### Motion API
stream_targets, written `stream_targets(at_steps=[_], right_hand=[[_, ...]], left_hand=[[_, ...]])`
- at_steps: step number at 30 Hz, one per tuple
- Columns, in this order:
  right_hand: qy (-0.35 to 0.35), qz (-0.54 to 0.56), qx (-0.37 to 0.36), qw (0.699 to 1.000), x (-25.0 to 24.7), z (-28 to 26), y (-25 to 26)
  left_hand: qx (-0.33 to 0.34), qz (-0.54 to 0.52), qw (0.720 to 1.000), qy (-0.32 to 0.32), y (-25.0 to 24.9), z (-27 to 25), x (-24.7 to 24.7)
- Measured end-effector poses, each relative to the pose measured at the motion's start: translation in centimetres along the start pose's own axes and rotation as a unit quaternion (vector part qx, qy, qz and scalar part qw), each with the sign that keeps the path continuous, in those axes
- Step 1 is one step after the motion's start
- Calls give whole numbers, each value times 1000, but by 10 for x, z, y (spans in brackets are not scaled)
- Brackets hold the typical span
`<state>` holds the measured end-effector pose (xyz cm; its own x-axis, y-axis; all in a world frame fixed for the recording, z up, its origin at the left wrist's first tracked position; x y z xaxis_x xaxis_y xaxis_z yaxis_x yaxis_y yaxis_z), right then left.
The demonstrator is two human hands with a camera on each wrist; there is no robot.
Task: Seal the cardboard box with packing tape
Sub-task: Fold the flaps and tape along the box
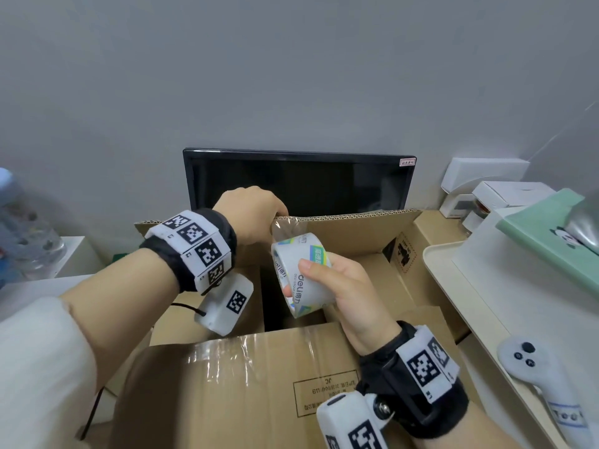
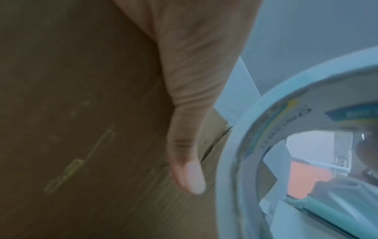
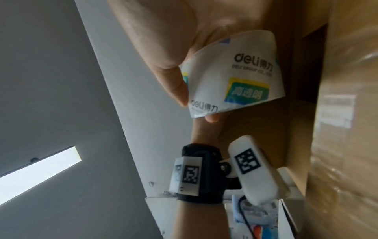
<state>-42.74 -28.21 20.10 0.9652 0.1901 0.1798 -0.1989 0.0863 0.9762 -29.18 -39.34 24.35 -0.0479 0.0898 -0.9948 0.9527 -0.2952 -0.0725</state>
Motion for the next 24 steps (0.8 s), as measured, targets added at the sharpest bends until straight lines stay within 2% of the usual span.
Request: stream_targets(at_steps=[3, 8, 12, 17, 21, 24], right_hand=[[-6, 6, -11, 1000, 1, 4, -8], [-32, 30, -24, 999, 4, 8, -19], [-55, 25, 22, 998, 3, 11, -35], [-75, -9, 46, 996, -3, 25, -42], [-95, -22, 129, 987, -11, 35, -67], [-110, -50, 160, 980, -15, 41, -80]], left_hand=[[-33, 8, 999, 39, -1, 8, -1], [-61, -13, 996, 63, -1, 15, -4], [-73, -10, 994, 83, 2, 19, -7], [-70, -13, 993, 96, 5, 26, -10], [-58, -20, 993, 103, 9, 30, -12], [-50, -37, 993, 99, 10, 31, -11]])
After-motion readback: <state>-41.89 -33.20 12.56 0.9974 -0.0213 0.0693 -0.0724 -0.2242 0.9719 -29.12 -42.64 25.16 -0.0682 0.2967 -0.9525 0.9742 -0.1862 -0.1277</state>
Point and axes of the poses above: each hand's wrist, its own z-axis towards the middle knuckle, its own x-axis out of the palm, y = z × x, the point moved 2 cm from there along z, towards the middle knuckle, and after that the axes turned 8 degrees about -x, right-handed, at the moved point
